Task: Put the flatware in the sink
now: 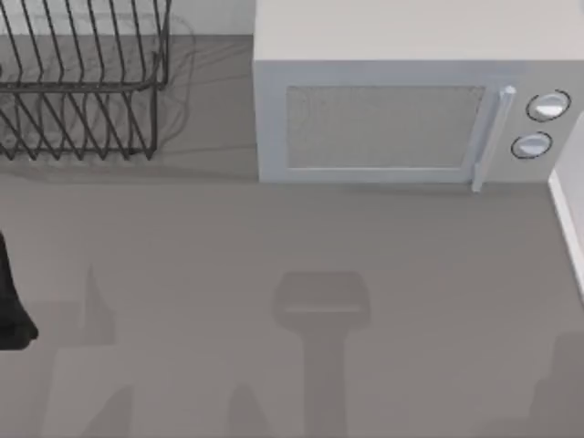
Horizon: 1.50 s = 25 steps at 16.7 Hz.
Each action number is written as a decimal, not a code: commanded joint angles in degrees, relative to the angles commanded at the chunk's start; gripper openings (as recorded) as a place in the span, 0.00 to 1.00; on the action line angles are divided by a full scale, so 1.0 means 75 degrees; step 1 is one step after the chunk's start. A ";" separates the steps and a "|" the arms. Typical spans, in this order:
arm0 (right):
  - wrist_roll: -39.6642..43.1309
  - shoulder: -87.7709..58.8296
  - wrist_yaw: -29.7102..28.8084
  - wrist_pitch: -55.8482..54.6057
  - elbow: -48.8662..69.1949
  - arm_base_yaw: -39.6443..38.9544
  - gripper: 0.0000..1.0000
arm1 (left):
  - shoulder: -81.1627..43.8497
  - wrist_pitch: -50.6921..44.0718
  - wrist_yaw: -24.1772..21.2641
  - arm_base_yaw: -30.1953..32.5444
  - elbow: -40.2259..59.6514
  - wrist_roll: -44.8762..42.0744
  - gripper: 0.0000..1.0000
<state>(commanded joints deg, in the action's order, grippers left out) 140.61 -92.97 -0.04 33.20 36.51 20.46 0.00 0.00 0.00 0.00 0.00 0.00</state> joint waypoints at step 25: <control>-0.0207 0.1872 -0.0264 0.4036 0.2390 -0.0046 0.00 | 0.0000 0.0000 0.0000 0.0000 0.0000 0.0000 1.00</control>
<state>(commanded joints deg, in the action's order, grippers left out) 139.05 -78.93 -2.02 63.47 54.44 20.11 0.00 0.00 0.00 0.00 0.00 0.00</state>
